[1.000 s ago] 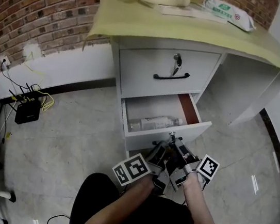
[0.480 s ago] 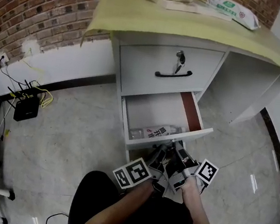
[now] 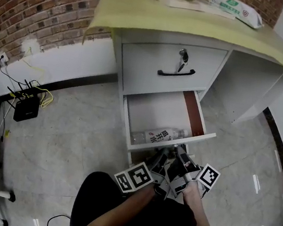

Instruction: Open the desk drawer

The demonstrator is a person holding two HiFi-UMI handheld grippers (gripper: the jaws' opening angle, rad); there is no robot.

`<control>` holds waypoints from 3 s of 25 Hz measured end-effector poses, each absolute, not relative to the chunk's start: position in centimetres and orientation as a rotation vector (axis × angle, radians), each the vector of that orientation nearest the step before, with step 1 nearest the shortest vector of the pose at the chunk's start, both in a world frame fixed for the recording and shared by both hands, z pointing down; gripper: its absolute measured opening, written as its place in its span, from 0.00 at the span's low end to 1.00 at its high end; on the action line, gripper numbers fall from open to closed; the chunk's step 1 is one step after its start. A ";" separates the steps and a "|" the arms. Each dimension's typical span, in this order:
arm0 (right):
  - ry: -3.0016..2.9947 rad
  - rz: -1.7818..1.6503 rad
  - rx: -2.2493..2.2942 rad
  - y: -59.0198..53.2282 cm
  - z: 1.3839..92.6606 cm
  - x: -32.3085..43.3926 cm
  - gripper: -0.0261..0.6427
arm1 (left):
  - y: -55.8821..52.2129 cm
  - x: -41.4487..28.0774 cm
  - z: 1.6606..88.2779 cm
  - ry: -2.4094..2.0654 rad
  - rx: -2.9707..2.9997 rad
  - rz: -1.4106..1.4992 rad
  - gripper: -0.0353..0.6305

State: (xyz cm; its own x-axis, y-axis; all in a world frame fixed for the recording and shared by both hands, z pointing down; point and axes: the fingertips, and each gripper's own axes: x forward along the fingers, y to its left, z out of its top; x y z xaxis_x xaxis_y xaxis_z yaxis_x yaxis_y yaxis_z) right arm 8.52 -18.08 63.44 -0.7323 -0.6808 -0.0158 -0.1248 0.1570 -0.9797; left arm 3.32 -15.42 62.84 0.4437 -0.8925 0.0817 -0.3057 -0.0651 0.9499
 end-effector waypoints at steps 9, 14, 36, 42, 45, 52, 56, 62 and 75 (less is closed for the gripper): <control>2.257 -1.415 -0.904 -17.7 62.3 7.8 0.20 | -14.1 3.1 63.3 -1.055 1.702 -0.562 0.19; 2.338 -1.373 -0.945 -16.3 62.3 7.9 0.21 | -13.0 2.2 63.4 -1.059 1.769 -0.505 0.19; 2.780 -0.897 -0.979 -14.4 55.4 8.3 0.06 | -11.7 5.2 55.7 -1.086 2.398 -0.248 0.07; 2.790 -0.886 -0.962 -15.4 54.9 8.6 0.06 | -11.8 5.5 55.7 -1.086 2.396 -0.247 0.07; 2.802 -0.898 -0.961 -15.5 55.1 8.9 0.06 | -11.9 5.6 56.0 -1.091 2.386 -0.239 0.07; 2.831 -0.892 -0.928 -15.4 54.6 8.7 0.06 | -12.2 5.3 55.4 -1.111 2.363 -0.264 0.07; 2.833 -0.843 -0.875 -15.5 53.6 8.3 0.06 | -12.3 5.2 54.9 -1.124 2.410 -0.275 0.07; 2.794 -0.774 -0.940 -15.9 51.7 8.8 0.06 | -12.8 6.2 55.3 -1.071 2.487 -0.266 0.07; 2.790 -0.730 -1.106 -18.2 44.4 6.7 0.06 | -12.2 7.0 56.7 -1.008 2.502 -0.191 0.07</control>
